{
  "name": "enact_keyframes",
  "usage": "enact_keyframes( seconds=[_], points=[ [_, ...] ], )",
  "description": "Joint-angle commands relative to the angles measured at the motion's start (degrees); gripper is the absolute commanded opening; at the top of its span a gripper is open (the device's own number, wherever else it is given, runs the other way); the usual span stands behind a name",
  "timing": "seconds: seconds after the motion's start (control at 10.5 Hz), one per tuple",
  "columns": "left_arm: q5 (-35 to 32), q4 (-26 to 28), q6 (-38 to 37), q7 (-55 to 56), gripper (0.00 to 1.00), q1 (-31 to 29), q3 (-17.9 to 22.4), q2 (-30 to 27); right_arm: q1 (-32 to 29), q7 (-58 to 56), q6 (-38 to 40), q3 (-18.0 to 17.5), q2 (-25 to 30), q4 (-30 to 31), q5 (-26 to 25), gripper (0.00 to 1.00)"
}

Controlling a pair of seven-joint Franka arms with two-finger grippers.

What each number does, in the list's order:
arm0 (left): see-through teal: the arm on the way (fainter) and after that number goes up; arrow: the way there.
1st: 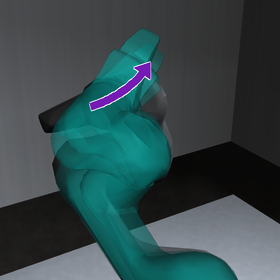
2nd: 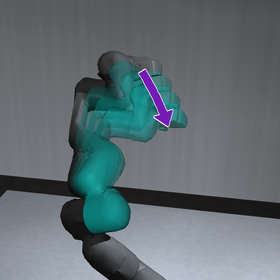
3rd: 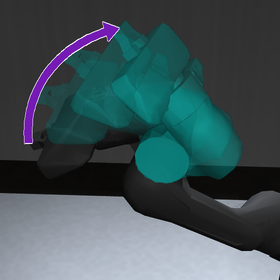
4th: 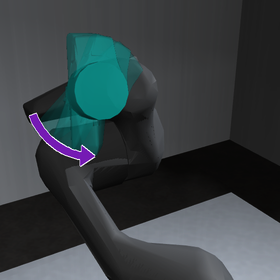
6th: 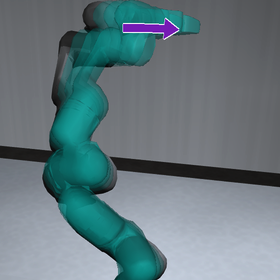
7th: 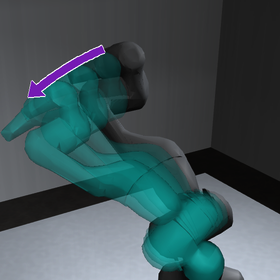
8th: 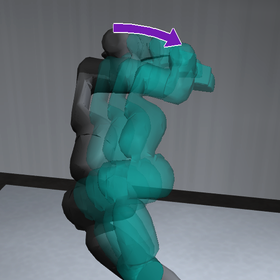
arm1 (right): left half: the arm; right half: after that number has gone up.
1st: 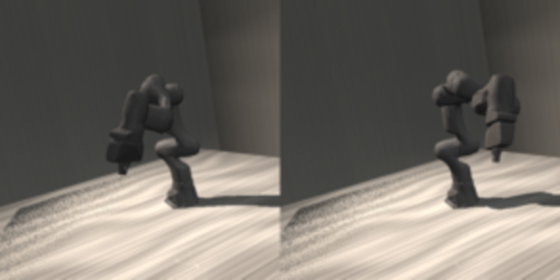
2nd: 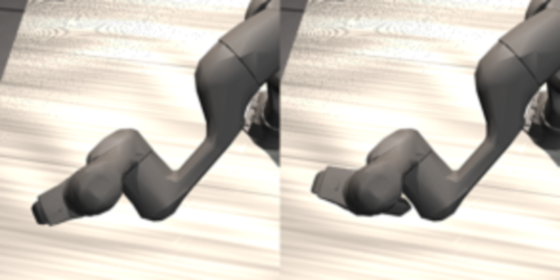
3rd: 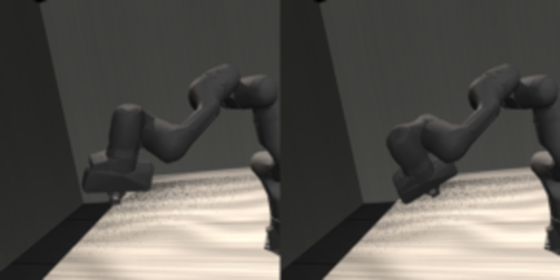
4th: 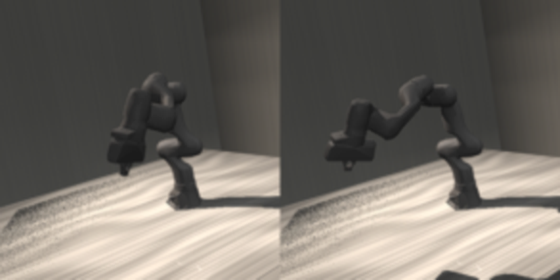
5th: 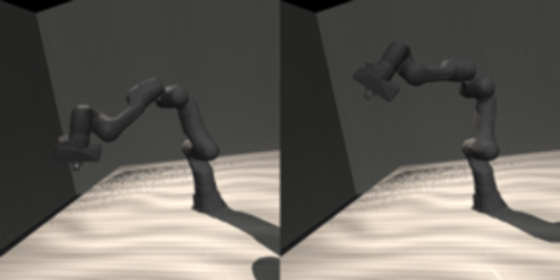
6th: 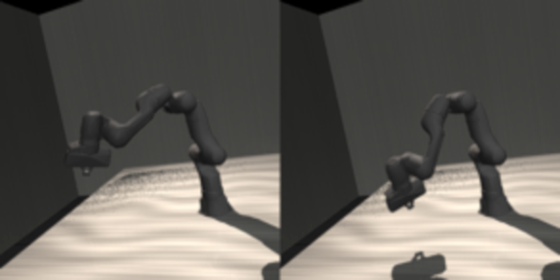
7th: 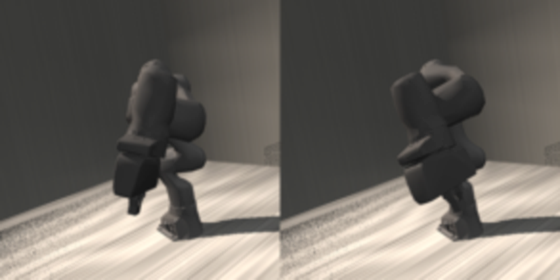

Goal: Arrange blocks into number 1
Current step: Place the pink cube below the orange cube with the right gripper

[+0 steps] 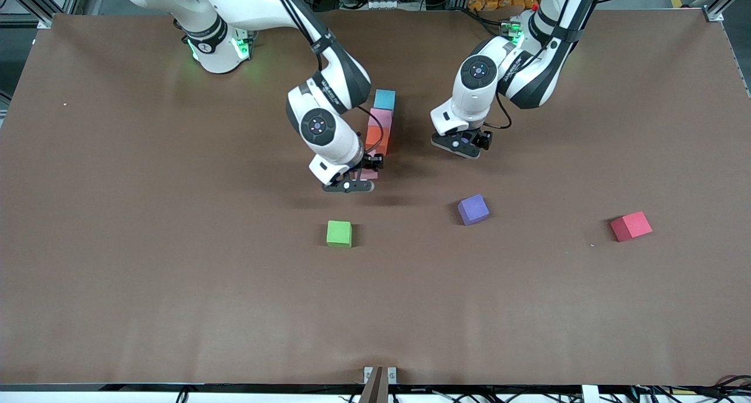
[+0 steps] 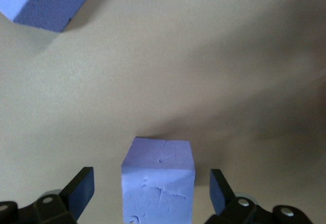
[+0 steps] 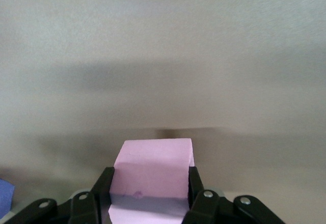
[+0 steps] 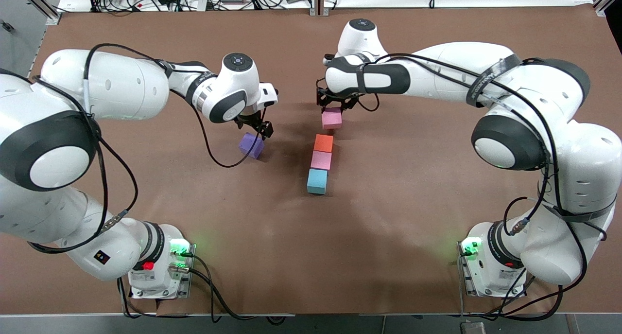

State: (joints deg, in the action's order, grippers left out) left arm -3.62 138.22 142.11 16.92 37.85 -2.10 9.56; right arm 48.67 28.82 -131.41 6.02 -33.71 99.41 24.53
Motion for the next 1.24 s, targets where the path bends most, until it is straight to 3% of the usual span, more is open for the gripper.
enact_keyframes(
  seconds=[0.0, 0.48, 0.57, 0.67, 0.76, 0.86, 0.95, 1.14],
  points=[
    [-1.4, 2.2, 1.2, -0.6, 1.00, -0.4, -1.1, -1.6, 2.1, 0.9, 0.6, 0.9, -2.7, -2.8, 1.0, 0.62],
    [-1.4, 4.3, 5.2, -0.6, 1.00, -0.3, -1.2, 0.2, 4.9, 1.7, 0.7, 0.9, -2.8, -1.6, 1.0, 0.63],
    [-1.4, 4.9, 5.7, -0.6, 1.00, -0.3, -1.2, 0.3, 5.0, 1.7, 0.6, 0.9, -2.8, -1.6, 1.0, 0.71],
    [-1.4, 5.0, 6.2, -0.6, 1.00, -0.3, -1.2, 0.6, 5.0, 1.7, 0.6, 1.0, -2.8, -1.4, 1.0, 0.97],
    [-1.4, 5.0, 6.3, -0.6, 0.75, -0.1, -1.3, 0.9, 4.8, 1.6, 0.9, 1.0, -2.2, -1.1, 0.9, 1.00],
    [-1.4, 4.8, 6.4, -0.4, 0.28, 0.0, -1.9, 1.2, 3.9, 1.5, 1.2, 0.9, -1.1, -0.7, 0.7, 1.00],
    [-1.4, 4.6, 6.7, 0.1, 0.00, 0.0, -1.9, 1.6, 2.3, 0.7, 1.1, 0.9, 1.5, 1.3, 0.5, 1.00],
    [-1.3, 4.3, 6.7, 0.8, 0.00, -0.2, -1.9, 0.9, -1.4, -3.5, 1.2, 0.7, 6.8, 5.6, 0.3, 1.00]
  ],
)
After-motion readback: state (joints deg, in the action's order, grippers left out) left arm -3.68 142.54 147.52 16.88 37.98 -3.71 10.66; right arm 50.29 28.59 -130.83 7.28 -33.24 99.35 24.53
